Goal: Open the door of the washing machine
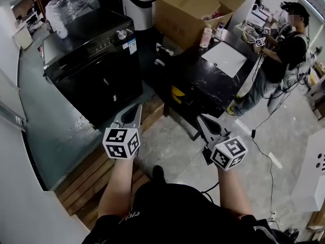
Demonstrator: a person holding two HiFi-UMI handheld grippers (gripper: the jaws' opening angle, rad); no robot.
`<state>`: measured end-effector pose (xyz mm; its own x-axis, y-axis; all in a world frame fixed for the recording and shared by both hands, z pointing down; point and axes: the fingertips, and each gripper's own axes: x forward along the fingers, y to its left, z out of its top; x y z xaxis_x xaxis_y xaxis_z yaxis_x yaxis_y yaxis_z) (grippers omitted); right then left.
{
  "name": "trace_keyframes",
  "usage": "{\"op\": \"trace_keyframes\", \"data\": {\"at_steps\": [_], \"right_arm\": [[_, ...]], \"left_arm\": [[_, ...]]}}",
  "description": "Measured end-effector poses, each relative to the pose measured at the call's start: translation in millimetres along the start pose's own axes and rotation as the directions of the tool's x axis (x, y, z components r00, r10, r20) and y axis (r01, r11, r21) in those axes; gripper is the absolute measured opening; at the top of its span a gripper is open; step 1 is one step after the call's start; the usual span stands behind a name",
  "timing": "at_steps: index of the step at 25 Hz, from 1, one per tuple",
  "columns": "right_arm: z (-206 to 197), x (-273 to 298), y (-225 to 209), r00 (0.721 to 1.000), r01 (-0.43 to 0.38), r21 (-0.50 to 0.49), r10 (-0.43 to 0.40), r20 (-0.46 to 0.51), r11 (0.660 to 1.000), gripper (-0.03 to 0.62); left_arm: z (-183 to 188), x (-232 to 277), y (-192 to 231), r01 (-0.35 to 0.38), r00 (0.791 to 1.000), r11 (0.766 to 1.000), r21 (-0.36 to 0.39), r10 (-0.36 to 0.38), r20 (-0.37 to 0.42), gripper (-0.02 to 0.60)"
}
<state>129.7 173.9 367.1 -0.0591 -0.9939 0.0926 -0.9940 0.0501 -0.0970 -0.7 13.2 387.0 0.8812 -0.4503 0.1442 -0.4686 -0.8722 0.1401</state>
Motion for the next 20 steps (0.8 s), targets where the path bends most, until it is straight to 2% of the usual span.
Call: {"op": "trace_keyframes", "data": {"at_steps": [10,20], "right_arm": [[7.0,76.7,-21.2,1.0,-0.006,0.032,0.006,0.014,0.999,-0.005],[10.9,125.7,-38.1,0.998,-0.064,0.034,0.063,0.009,0.997,-0.006]], "left_arm": [[14.3,46.6,53.1,0.015,0.999,0.999,0.029,-0.015,-0.029,0.008],[19.9,70.5,76.2,0.004,0.999,0.999,0.034,-0.003,-0.045,0.009]]}}
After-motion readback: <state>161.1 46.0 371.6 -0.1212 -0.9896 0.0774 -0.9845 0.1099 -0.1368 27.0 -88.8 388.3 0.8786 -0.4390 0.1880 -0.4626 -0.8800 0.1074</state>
